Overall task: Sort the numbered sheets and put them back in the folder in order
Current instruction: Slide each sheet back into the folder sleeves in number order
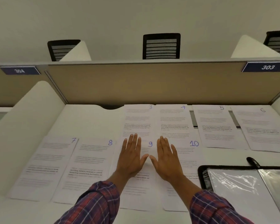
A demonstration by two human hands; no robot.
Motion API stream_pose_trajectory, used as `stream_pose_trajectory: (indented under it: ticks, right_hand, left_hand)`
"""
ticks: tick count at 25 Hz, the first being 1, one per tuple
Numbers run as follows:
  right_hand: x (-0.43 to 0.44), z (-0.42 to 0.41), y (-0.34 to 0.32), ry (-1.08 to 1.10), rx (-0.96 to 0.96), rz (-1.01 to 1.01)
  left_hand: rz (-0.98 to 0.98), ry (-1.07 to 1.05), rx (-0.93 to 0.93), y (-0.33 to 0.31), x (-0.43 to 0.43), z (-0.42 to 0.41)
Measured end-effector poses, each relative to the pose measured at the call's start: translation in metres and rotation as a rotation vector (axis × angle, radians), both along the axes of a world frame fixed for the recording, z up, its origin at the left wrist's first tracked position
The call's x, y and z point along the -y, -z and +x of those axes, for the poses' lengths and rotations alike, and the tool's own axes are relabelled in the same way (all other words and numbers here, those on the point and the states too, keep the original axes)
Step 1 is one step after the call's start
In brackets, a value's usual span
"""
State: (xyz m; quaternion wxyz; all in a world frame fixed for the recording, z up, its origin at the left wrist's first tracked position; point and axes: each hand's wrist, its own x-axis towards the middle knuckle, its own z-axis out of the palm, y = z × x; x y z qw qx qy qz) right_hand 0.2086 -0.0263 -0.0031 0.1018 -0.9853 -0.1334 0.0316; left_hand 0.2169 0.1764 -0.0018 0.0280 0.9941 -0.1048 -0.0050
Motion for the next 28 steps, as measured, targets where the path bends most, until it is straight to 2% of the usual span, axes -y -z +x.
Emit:
stream_pose_trajectory:
  ticks: [4, 10, 16, 18, 21, 22, 28]
  right_hand:
    - [-0.042, 0.027, 0.003, 0.023, -0.043, -0.005]
    - [-0.083, 0.061, 0.008, 0.017, -0.116, -0.049]
    - [-0.101, 0.069, 0.019, 0.013, -0.219, -0.071]
    - [-0.103, 0.068, 0.022, 0.017, -0.218, -0.066]
    - [-0.103, 0.067, 0.027, 0.018, -0.203, -0.054]
    - [-0.103, 0.067, 0.029, 0.016, -0.194, -0.049]
    - [-0.101, 0.067, 0.025, -0.003, -0.201, -0.040]
  left_hand:
    - [-0.048, -0.042, -0.047, 0.000, -0.043, 0.039]
    - [-0.234, -0.231, -0.137, 0.000, -0.072, 0.092]
    - [-0.492, -0.517, -0.200, 0.000, -0.076, 0.130]
    - [-0.653, -0.641, -0.204, -0.003, -0.073, 0.144]
    - [-1.045, -0.890, -0.237, -0.020, -0.069, 0.163]
    - [-1.098, -0.942, -0.250, -0.025, -0.069, 0.168]
    - [-1.160, -0.905, -0.337, -0.027, -0.069, 0.185]
